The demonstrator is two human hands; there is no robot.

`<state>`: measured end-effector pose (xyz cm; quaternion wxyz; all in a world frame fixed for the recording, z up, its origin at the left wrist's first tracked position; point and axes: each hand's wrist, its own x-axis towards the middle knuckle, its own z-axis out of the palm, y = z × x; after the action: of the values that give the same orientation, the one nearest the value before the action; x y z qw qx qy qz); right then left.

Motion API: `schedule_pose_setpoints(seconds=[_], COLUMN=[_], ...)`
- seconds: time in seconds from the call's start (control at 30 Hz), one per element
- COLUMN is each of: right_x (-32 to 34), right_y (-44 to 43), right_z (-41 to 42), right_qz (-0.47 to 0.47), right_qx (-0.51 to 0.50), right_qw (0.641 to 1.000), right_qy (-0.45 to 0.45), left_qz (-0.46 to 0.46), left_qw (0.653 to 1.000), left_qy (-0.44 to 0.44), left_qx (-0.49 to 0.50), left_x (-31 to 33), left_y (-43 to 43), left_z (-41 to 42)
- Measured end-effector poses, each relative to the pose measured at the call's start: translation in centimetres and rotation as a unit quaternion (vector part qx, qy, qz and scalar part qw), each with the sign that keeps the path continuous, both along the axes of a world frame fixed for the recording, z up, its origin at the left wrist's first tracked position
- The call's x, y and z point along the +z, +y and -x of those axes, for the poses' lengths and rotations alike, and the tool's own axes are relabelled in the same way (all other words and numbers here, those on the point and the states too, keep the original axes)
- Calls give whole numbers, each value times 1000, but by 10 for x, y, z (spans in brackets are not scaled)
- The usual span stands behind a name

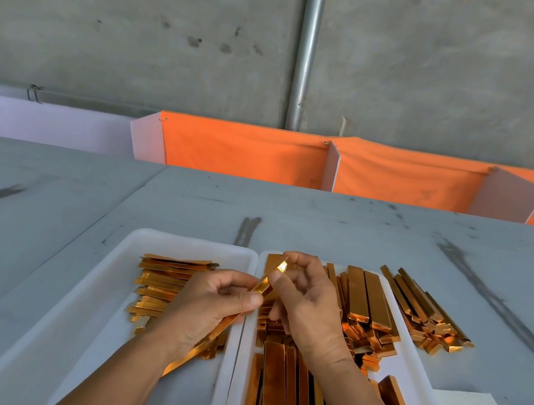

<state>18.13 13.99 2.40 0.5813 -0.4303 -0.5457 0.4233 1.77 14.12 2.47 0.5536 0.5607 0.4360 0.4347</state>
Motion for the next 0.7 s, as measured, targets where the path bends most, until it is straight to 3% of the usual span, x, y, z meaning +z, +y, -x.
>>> schedule_pose_setpoints(seconds=[0.3,0.47,0.57,0.7], right_x=[3,0,-3,-8], right_y=[-1,2,4,8], right_z=[-6,-7,-9,-11], right_qz=[50,59,71,89], right_qx=[32,8,-30,-68], right_qw=[996,996,995,992], right_qy=[67,61,63,51], left_qz=[120,154,110,-48], left_qw=[987,979,989,993], left_qy=[-65,-95,-91,65], left_qx=[-85,-95,-35,88], left_x=[10,9,7,3], left_y=[-5,-1,1,1], left_z=[5,9,8,6])
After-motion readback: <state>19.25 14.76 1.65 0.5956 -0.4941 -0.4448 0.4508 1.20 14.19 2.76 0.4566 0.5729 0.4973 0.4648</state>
